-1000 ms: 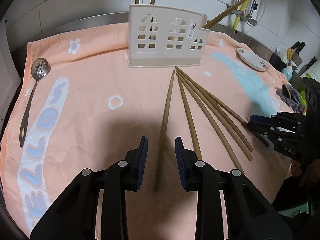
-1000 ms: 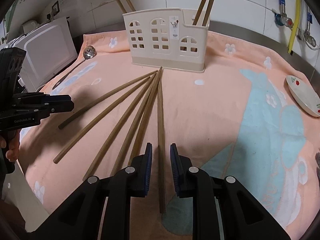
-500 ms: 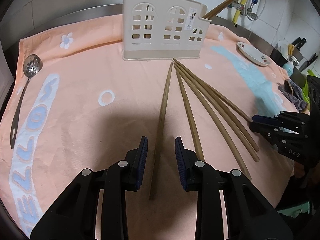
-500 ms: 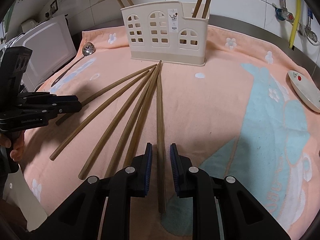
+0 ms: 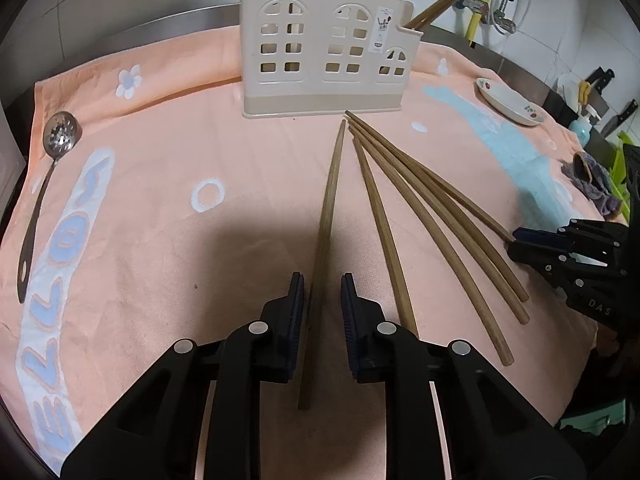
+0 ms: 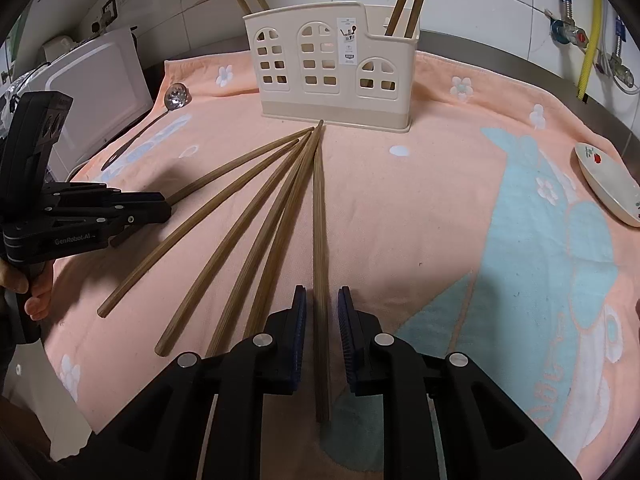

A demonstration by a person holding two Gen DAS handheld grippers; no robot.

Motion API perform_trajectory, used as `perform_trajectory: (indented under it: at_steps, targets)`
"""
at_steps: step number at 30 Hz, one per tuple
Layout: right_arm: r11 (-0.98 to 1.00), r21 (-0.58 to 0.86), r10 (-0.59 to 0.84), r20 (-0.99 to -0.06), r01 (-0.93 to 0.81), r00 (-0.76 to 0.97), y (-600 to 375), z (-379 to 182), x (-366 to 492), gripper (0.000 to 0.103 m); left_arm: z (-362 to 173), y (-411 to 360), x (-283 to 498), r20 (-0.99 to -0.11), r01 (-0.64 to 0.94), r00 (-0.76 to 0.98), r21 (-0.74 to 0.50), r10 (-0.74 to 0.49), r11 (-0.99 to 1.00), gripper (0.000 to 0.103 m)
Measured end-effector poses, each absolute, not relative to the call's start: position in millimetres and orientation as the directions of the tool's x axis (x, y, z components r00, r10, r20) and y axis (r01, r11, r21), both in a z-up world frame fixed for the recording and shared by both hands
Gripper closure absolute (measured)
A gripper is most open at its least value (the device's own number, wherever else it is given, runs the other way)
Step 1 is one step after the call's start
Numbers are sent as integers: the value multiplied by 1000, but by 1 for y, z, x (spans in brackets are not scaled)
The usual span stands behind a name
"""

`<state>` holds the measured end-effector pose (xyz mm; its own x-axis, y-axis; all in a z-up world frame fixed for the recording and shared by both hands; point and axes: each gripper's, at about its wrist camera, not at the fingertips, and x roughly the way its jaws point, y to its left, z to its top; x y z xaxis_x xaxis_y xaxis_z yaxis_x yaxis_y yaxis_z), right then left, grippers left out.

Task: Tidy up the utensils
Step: 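Close the left tool on a wooden chopstick while the right tool grasps another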

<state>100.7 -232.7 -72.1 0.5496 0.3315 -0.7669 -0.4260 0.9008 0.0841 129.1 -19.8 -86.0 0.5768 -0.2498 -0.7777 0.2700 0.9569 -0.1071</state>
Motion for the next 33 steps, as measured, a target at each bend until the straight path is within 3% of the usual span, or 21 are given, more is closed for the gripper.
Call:
perform_trajectory:
  at_steps: [5, 18, 33]
  targets:
    - [901, 86, 333, -766, -426, 550, -233, -72, 100, 87, -86, -22, 130, -777, 273, 579, -100, -247, 957, 93]
    - [904, 54, 315, -754, -424, 576, -233, -70, 95, 96, -84, -22, 132, -776, 258, 580, -116, -249, 959, 97]
    - [898, 16, 351, -629, -440, 693, -232, 1, 91, 96, -34, -15, 123, -692, 274, 662, -133, -287, 953, 98]
